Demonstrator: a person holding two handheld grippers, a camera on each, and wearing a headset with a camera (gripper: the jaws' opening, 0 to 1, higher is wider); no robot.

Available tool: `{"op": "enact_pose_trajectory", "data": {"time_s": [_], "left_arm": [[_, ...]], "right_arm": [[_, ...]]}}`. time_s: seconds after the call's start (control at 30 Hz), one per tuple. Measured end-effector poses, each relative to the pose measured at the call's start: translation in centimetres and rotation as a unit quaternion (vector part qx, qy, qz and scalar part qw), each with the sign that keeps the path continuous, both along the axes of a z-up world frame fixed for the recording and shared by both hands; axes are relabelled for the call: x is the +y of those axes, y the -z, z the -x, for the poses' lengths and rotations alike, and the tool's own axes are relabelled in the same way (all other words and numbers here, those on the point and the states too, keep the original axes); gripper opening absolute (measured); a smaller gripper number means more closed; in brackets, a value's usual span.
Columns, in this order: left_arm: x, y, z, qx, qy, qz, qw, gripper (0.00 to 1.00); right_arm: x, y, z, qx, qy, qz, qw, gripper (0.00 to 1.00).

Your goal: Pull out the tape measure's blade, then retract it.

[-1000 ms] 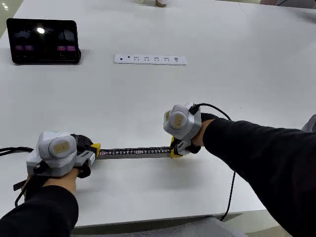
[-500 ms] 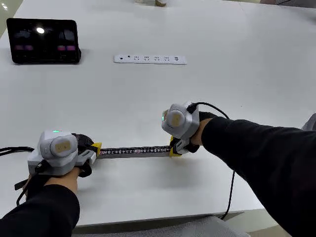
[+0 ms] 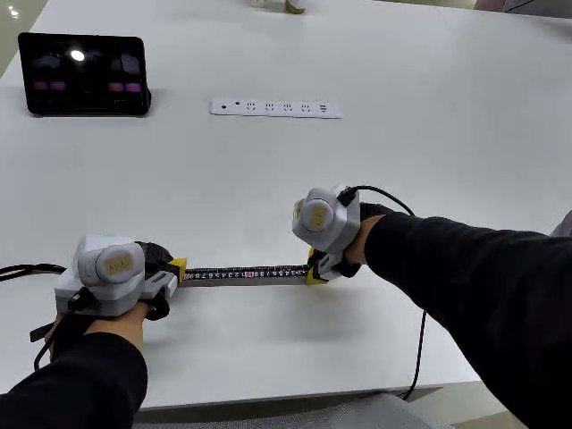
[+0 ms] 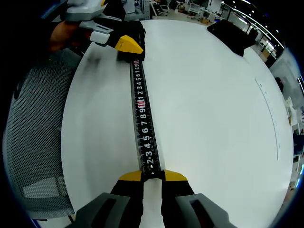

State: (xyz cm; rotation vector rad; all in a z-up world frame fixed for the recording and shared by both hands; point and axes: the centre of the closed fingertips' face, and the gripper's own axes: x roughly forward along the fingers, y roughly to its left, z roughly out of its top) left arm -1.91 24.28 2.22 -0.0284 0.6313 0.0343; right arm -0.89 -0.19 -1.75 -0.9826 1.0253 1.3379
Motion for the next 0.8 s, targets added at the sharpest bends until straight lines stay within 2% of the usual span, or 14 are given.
{"op": "enact_pose_trajectory", "data": {"time_s": [0.8], "left_arm": [[0.05,0.13,-0.10,0.002,-0.001,0.000,1.0000,0.63]], "right_arm": [[0.87,0.15,0.02,0.003,-0.002,-0.004,1.0000,0.10]]}}
